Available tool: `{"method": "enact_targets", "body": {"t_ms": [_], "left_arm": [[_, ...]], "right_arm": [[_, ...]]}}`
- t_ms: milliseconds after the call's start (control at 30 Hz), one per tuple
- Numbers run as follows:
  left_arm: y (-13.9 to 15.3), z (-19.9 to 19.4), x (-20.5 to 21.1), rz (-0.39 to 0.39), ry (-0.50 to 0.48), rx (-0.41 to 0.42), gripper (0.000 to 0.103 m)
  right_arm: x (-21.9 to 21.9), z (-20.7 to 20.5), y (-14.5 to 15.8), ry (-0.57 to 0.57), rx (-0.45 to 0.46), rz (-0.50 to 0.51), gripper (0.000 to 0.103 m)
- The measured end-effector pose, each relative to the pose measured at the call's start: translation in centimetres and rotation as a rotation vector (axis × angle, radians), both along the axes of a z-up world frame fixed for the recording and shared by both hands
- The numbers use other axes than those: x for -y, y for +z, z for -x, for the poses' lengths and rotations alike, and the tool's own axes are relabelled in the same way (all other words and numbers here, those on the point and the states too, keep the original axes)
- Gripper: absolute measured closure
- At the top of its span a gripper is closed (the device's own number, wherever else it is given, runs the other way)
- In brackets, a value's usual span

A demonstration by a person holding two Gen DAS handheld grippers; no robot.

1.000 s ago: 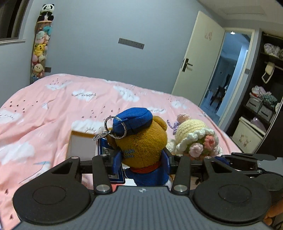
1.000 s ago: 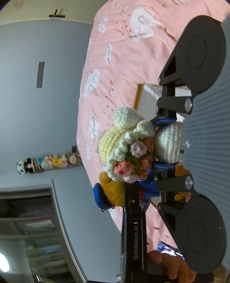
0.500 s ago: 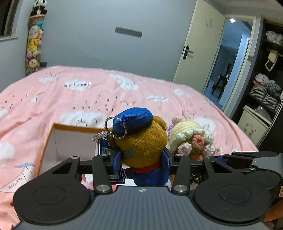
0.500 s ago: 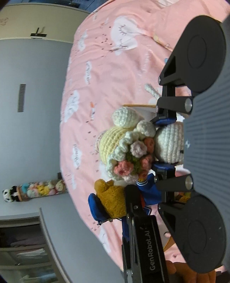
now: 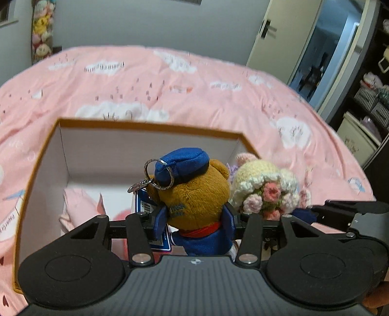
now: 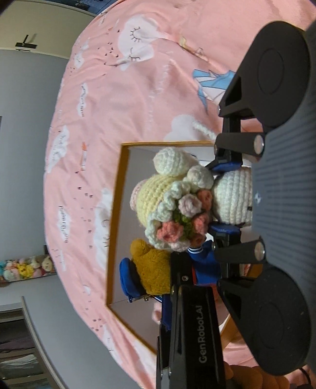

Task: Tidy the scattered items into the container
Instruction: 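Carry the bear in left tool and crocheted doll in right tool into the box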

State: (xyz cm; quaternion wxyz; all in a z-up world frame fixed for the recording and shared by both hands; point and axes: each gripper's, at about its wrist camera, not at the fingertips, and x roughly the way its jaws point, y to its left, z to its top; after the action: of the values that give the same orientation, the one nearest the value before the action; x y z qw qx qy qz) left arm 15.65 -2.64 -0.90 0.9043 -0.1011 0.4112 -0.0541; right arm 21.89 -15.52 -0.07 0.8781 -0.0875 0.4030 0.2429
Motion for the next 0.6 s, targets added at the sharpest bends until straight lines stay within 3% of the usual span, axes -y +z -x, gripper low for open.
{"method": "enact_targets", "body": {"t_ms": [267, 600], "left_arm": [[-1.5, -0.4, -0.3, -0.009, 0.007, -0.074, 0.047], [-1.6, -0.9, -1.1, -0.033, 0.045, -0.127, 0.046]], "right_arm": [[-1.2, 0.0, -0.8, 0.022, -0.027, 0.055, 0.059], [-2.9, -0.9, -1.6, 0.045, -0.105, 0.039, 0.059]]}}
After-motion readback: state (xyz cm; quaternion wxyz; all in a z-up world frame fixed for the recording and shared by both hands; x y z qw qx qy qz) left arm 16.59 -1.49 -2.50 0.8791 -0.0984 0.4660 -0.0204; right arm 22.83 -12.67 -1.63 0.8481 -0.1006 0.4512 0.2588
